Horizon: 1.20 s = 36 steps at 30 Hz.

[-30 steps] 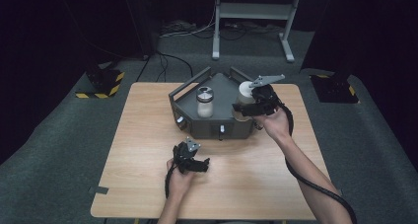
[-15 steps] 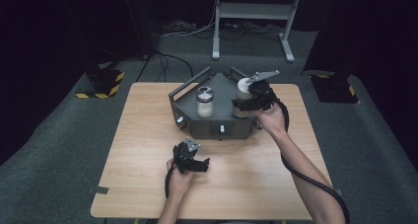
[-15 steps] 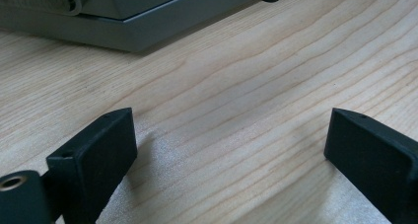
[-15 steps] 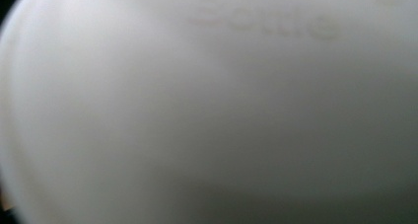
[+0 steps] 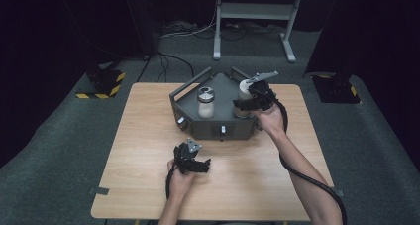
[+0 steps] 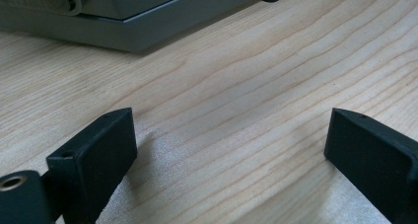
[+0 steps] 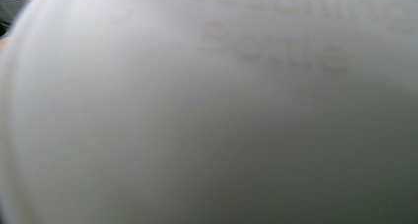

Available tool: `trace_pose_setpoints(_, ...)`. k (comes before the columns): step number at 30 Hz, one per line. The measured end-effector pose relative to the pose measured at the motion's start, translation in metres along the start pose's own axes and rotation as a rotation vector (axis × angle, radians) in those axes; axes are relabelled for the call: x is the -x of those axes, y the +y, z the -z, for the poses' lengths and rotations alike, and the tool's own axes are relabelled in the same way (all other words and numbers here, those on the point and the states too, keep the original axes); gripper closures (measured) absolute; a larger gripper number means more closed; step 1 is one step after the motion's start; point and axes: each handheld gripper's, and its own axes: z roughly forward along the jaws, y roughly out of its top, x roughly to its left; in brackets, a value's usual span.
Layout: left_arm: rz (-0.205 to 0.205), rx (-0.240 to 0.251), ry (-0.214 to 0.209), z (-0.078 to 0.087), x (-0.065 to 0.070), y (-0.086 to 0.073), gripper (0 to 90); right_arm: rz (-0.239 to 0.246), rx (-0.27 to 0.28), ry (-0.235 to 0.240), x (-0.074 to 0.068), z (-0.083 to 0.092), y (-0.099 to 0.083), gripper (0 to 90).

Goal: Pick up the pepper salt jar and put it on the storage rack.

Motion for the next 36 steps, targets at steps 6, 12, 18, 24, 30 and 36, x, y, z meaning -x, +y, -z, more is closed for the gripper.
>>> trace_pose_setpoints(6, 0.001, 0.0, -0.001, 0.0, 0.0, 0.0, 5.9, 0.001, -0.013, 0.002, -0.001, -0.005, 0.002, 31.2)
trace_pose_setpoints(12, 0.002, 0.0, -0.001, 0.0, 0.0, 0.0, 5.9, 0.001, -0.015, 0.001, -0.002, -0.006, 0.003, 31.2)
trace_pose_setpoints(18, 0.003, 0.001, -0.002, 0.0, 0.0, 0.0, 5.9, -0.002, -0.004, 0.004, -0.001, -0.007, -0.001, 31.1)
trace_pose_setpoints(24, 0.001, 0.001, -0.001, 0.0, 0.0, 0.0, 5.9, -0.009, 0.013, 0.006, 0.0, -0.007, -0.005, 31.0)
trace_pose_setpoints(30, 0.0, 0.001, -0.001, 0.0, 0.0, 0.0, 5.9, -0.008, 0.019, 0.006, 0.0, -0.007, -0.007, 31.0)
trace_pose_setpoints(36, 0.001, 0.001, -0.001, 0.0, 0.0, 0.0, 5.9, -0.007, 0.026, 0.007, 0.0, -0.007, -0.009, 30.8)
